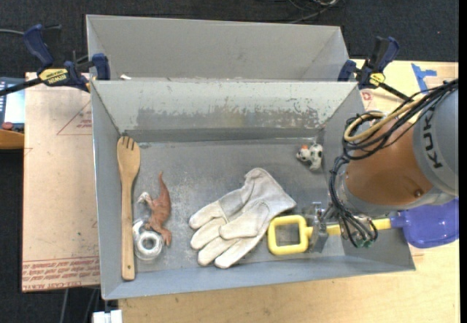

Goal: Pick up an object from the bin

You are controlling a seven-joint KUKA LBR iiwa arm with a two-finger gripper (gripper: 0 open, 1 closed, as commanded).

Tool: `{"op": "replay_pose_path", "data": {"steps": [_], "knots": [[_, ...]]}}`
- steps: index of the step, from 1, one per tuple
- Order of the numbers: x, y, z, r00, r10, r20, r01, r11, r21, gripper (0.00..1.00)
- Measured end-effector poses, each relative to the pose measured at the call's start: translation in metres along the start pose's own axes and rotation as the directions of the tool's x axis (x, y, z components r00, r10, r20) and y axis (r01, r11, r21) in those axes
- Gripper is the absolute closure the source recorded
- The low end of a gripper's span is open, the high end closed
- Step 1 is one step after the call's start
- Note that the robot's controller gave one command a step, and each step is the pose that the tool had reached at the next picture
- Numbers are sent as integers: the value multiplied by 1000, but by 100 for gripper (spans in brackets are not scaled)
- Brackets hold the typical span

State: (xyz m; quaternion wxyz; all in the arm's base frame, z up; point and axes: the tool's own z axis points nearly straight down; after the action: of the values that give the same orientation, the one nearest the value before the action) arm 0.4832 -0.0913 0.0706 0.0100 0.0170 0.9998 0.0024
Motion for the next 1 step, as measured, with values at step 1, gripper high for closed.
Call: {"op": "replay_pose_path", "data": {"steps": [1], "knots": [[0, 0, 0, 1000, 0, 0, 0, 1000, 0, 100]]}}
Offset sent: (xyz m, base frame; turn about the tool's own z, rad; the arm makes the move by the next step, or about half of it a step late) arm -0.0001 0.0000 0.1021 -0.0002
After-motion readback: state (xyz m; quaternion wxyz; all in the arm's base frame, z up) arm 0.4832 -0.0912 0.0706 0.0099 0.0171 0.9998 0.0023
